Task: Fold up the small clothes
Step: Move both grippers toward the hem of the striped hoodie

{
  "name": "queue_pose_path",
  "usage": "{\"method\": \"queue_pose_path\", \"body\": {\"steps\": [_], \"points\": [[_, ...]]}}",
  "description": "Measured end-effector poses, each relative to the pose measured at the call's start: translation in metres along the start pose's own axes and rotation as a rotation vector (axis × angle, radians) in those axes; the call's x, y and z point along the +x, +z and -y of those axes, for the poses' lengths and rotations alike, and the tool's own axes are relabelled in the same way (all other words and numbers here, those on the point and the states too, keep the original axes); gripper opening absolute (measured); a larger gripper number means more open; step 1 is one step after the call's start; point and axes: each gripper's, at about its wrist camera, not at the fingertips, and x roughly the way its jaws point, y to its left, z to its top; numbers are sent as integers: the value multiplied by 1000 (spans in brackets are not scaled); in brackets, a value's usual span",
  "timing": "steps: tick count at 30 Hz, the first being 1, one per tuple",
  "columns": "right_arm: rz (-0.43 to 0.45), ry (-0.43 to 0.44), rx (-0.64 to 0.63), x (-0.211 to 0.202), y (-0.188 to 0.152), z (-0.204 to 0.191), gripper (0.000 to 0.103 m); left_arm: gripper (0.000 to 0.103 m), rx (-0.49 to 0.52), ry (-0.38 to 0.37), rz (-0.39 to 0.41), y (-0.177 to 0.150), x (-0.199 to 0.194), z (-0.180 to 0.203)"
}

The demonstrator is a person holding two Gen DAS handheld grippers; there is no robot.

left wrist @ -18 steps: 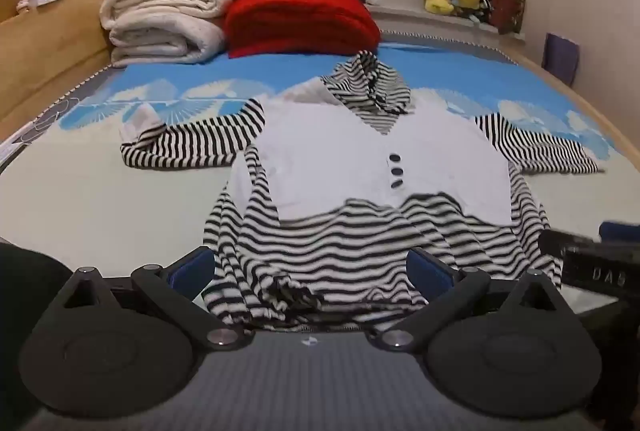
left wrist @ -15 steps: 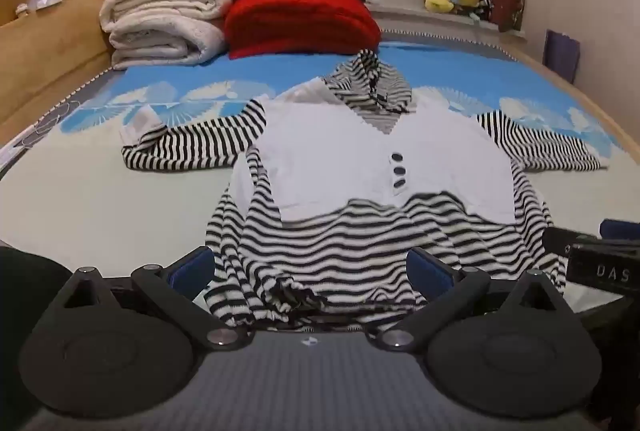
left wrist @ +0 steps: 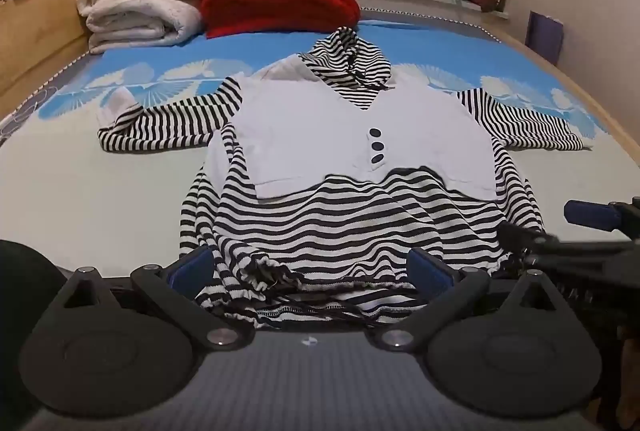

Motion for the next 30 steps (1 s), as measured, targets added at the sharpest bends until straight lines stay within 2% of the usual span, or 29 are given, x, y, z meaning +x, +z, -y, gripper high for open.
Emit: {"method": "queue_pose_path", "body": {"steps": [7, 30], "points": [[12, 11, -86, -1, -2, -14, 79, 102, -2, -4, -4, -1, 2, -1], [2, 4, -90, 2, -4, -13, 80, 102, -3, -9, -33, -1, 7, -3]]}}
